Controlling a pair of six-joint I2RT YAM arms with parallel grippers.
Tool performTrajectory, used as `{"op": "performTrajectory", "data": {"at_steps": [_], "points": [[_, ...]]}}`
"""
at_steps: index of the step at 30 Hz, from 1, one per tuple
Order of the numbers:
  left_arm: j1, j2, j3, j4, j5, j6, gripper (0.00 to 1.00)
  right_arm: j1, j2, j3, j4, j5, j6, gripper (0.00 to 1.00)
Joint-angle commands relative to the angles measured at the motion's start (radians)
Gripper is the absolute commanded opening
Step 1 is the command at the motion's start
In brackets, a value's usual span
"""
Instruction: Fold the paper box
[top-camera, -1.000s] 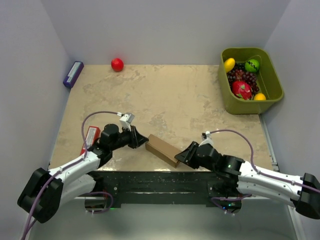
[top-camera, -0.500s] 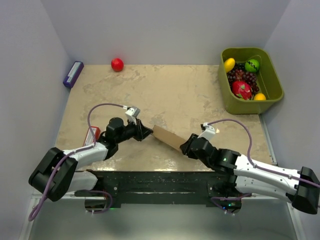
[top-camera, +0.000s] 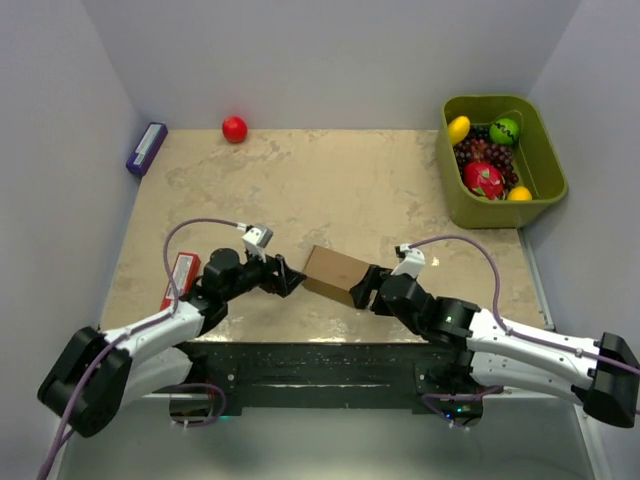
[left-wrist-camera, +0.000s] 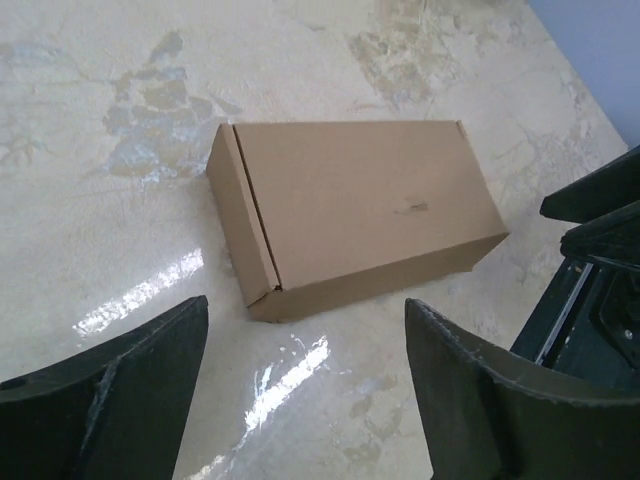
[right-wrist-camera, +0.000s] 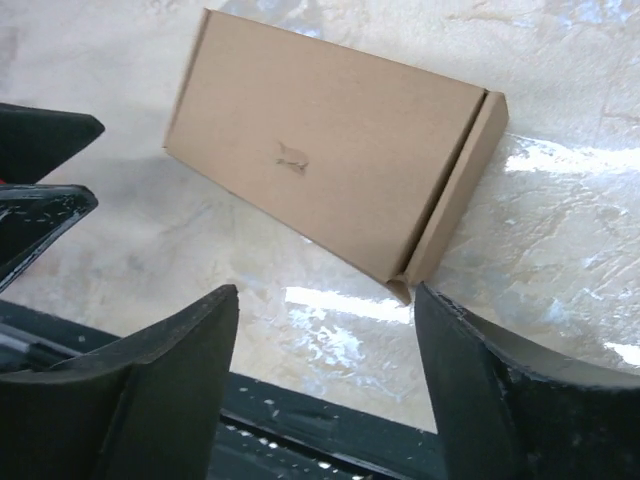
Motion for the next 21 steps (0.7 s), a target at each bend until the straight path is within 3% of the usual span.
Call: {"op": "performTrajectory", "data": {"at_steps": [1,4,8,10,14,17,21], "points": [[-0.001,-0.165,-0.012,-0.097,-0.089,-0.009,0.91,0.004,-0.058,0.04,-0.025,-0.03,-0.07,0.81],[0.001,-0.231,0.019,-0.172,-0.137,-0.03,1.0,0.001,-0.054,0.075,-0.045,-0.036,-0.113,0.96],[0.039,-0.149,0.17,-0.265,-0.163,-0.006,1.0,-0.063,0.062,0.148,0.01,-0.051,-0.225,0.99],[0.098,-0.109,0.22,-0.275,-0.137,-0.003,1.0,-0.192,0.139,0.202,0.068,-0.168,-0.317,0.99],[0.267,-0.069,0.347,-0.327,-0.057,-0.007,1.0,-0.354,0.245,0.268,0.154,-0.246,-0.447,0.99],[0.387,-0.111,0.408,-0.38,-0.016,0.022,1.0,-0.576,0.234,0.296,0.165,-0.365,-0.501,0.99],[0.427,-0.179,0.482,-0.479,-0.067,0.097,1.0,-0.726,0.14,0.323,0.102,-0.419,-0.585,0.99]]}}
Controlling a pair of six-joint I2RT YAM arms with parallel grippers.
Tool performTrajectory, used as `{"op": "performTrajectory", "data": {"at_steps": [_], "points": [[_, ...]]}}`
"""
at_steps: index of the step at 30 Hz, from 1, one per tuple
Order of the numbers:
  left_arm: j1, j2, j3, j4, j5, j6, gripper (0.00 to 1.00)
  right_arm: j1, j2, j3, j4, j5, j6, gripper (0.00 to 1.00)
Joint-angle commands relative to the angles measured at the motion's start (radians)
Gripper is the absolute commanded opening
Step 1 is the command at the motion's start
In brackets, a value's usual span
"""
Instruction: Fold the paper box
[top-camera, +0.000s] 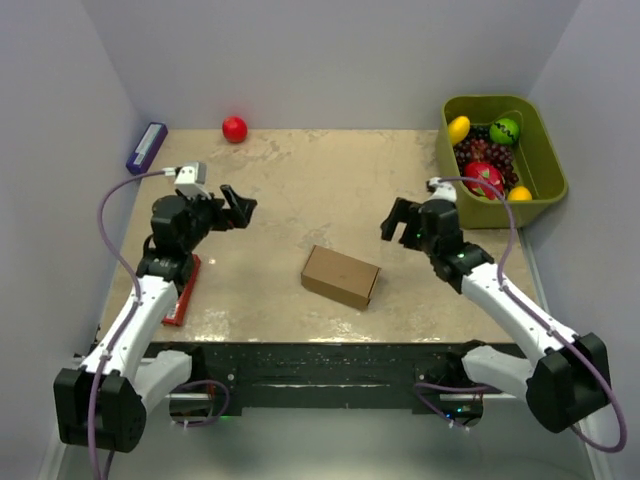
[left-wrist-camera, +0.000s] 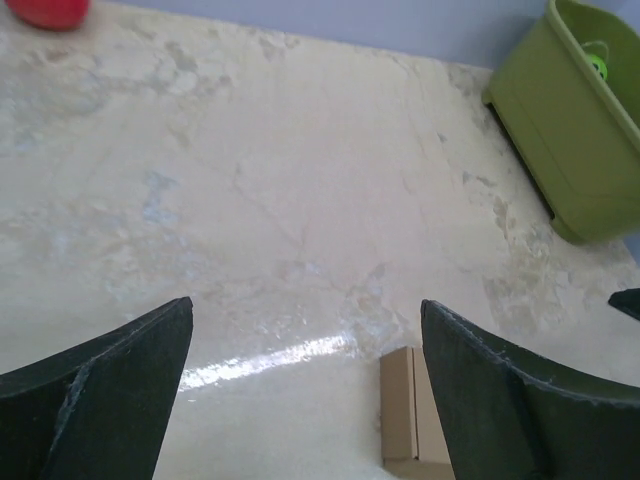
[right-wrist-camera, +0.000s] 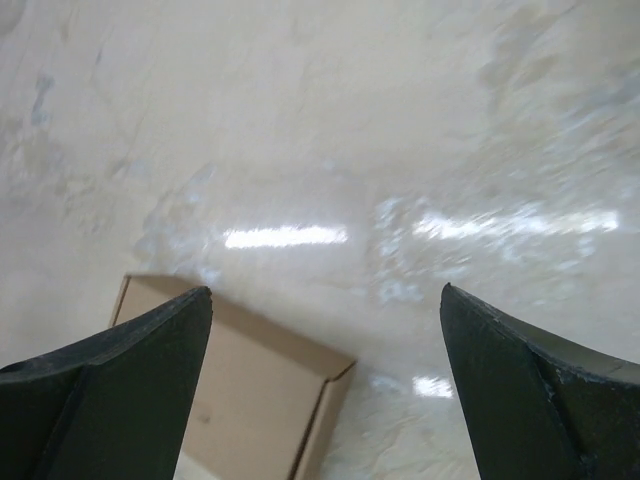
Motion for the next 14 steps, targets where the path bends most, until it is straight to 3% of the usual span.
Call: {"op": "performTrajectory", "data": {"at_steps": [1,5,14], "points": [[0.021,-0.089,0.121,-0.149,-0.016,0.103,1.0,-0.134,-0.122,0.083,-0.01,-0.113,-0.15,0.99],[0.021,-0.106,0.151,-0.194,-0.026,0.135,1.0,-0.202,-0.176,0.103,-0.055,-0.126,-0.187,0.99],[0.02,-0.133,0.146,-0.197,-0.052,0.145,1.0,-0.209,-0.188,0.09,-0.049,-0.141,-0.175,0.99]]}}
